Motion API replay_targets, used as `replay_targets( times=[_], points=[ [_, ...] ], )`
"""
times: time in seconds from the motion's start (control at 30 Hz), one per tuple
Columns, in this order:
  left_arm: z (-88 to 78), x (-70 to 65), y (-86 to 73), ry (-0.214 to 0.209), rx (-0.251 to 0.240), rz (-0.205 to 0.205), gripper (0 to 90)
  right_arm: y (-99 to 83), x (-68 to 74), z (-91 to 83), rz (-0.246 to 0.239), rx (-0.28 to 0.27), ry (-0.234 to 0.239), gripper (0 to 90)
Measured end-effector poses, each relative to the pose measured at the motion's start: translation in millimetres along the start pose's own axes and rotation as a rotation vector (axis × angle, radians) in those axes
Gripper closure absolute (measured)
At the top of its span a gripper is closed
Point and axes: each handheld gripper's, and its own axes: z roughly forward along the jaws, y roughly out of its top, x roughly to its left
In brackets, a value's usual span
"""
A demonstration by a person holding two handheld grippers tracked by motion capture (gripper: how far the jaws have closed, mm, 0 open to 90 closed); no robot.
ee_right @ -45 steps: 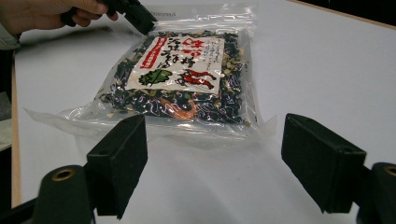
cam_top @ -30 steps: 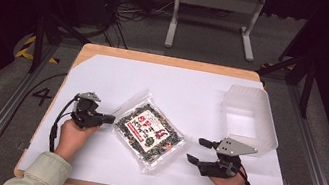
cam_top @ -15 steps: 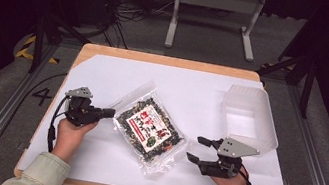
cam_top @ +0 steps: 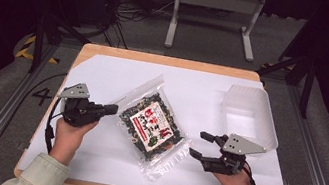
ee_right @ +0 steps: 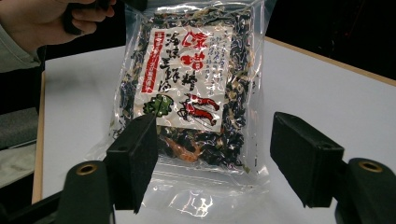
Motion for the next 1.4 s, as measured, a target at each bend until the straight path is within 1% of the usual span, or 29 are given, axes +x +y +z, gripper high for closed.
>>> replay_targets(
  times=[0.03, 0.13, 0.17, 0.23, 0.27, 0.3, 0.43, 0.5, 0.57, 0.67, 0.7, 0.73, 0.8, 0.87, 1.0, 1.13, 1.2, 1.23, 1.33, 1.4],
  points=[
    [-1.8, -3.0, 2.2, -0.004, -0.017, 0.01, 89.4, 0.9, 0.6, -0.2, 0.0, -0.005, 0.004, 32.9],
    [-5.6, -11.2, 8.6, -0.011, -0.043, 0.039, 89.4, 4.3, 2.3, -0.9, 0.001, -0.015, 0.008, 33.4],
    [-6.2, -13.4, 10.1, -0.014, -0.047, 0.041, 89.4, 5.7, 2.7, -1.2, 0.001, -0.016, 0.009, 33.5],
    [-7.5, -20.5, 16.1, -0.027, -0.059, 0.068, 89.4, 7.9, 3.0, -2.2, 0.008, -0.018, 0.006, 33.7],
    [-7.5, -20.5, 16.1, -0.027, -0.059, 0.068, 89.4, 7.9, 3.0, -2.2, 0.008, -0.018, 0.006, 33.7],
    [-8.3, -22.6, 18.0, -0.034, -0.063, 0.079, 89.4, 9.8, 2.4, -4.1, 0.01, -0.015, -0.006, 34.5],
    [-11.7, -31.4, 24.8, -0.054, -0.082, 0.098, 89.4, 14.1, -0.6, -10.3, 0.025, -0.032, -0.025, 35.3],
    [-13.8, -35.0, 29.2, -0.057, -0.091, 0.123, 89.5, 16.2, -1.0, -12.0, 0.026, -0.036, -0.028, 35.7],
    [-14.9, -37.5, 31.1, -0.056, -0.099, 0.125, 89.4, 17.6, -1.2, -13.0, 0.027, -0.041, -0.031, 35.7],
    [-20.1, -43.7, 38.1, -0.054, -0.122, 0.155, 89.4, 21.5, -1.5, -14.9, 0.022, -0.046, -0.038, 36.2],
    [-21.9, -45.8, 39.7, -0.051, -0.127, 0.156, 89.4, 22.5, -1.6, -15.0, 0.024, -0.049, -0.036, 36.3],
    [-23.7, -46.5, 41.8, -0.047, -0.133, 0.17, 89.4, 23.7, -1.9, -15.3, 0.025, -0.051, -0.036, 36.4],
    [-27.6, -49.0, 45.1, -0.05, -0.141, 0.179, 89.4, 26.3, -2.3, -16.2, 0.022, -0.052, -0.043, 36.6],
    [-31.2, -51.2, 48.3, -0.042, -0.147, 0.193, 89.4, 28.7, -3.1, -17.2, 0.02, -0.059, -0.047, 36.6],
    [-37.6, -52.4, 53.2, -0.041, -0.163, 0.207, 89.4, 32.8, -5.4, -18.0, 0.02, -0.067, -0.046, 36.4],
    [-44.4, -52.7, 56.0, -0.038, -0.175, 0.216, 89.4, 38.0, -5.4, -14.0, 0.013, -0.073, -0.032, 34.6],
    [-46.7, -53.5, 56.9, -0.039, -0.179, 0.218, 89.4, 40.8, -5.5, -11.0, 0.007, -0.073, -0.022, 33.1],
    [-47.9, -53.4, 57.9, -0.04, -0.179, 0.227, 89.4, 41.8, -5.7, -9.6, 0.006, -0.074, -0.018, 32.2],
    [-49.8, -56.0, 58.4, -0.037, -0.19, 0.242, 89.4, 46.9, -7.8, -3.2, 0.016, -0.092, -0.008, 26.1],
    [-50.7, -58.2, 58.5, -0.034, -0.189, 0.246, 89.4, 50.3, -8.8, -0.1, 0.023, -0.092, -0.004, 24.6]
  ],
)
